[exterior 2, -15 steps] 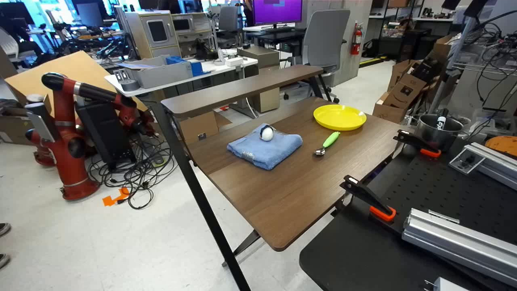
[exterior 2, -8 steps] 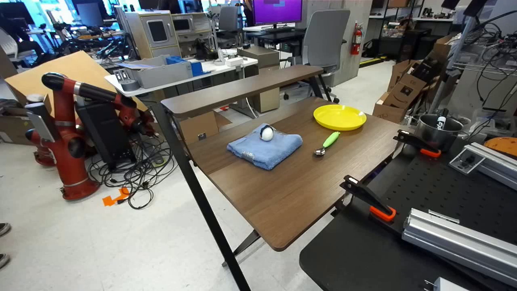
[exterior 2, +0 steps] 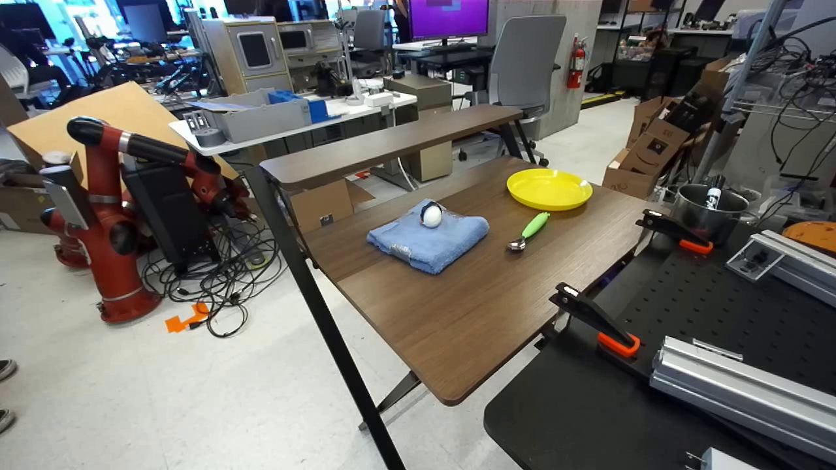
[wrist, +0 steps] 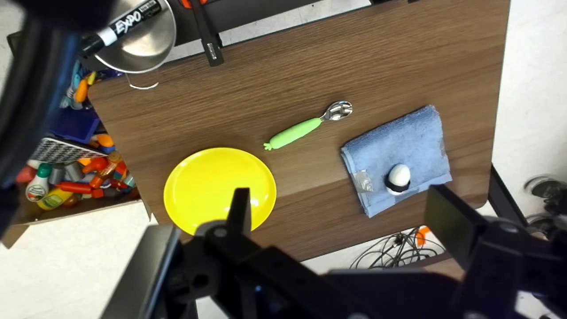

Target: Pick up the white object on the towel and place it on the left

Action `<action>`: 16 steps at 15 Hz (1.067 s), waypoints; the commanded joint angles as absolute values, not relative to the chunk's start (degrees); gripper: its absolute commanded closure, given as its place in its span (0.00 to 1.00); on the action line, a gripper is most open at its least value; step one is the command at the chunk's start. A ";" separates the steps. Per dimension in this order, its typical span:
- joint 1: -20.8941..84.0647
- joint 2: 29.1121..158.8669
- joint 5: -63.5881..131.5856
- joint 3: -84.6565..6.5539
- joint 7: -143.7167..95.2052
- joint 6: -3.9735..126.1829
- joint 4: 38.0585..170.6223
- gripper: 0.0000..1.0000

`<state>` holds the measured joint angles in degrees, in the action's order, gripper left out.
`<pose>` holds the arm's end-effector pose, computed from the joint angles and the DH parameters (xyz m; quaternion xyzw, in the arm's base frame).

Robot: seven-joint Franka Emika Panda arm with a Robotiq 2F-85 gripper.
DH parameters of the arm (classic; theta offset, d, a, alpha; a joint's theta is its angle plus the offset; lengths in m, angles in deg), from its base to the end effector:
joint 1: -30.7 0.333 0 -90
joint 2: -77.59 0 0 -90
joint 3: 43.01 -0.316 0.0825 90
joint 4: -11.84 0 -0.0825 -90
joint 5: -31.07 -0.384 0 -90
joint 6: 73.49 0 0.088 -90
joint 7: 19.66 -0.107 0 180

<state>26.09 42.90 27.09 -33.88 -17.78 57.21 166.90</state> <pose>0.3577 -0.0838 0.4250 -0.9872 0.1129 -0.0943 0.0621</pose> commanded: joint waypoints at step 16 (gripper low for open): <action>31.42 85.73 27.18 -45.56 -46.86 66.13 136.88 0.00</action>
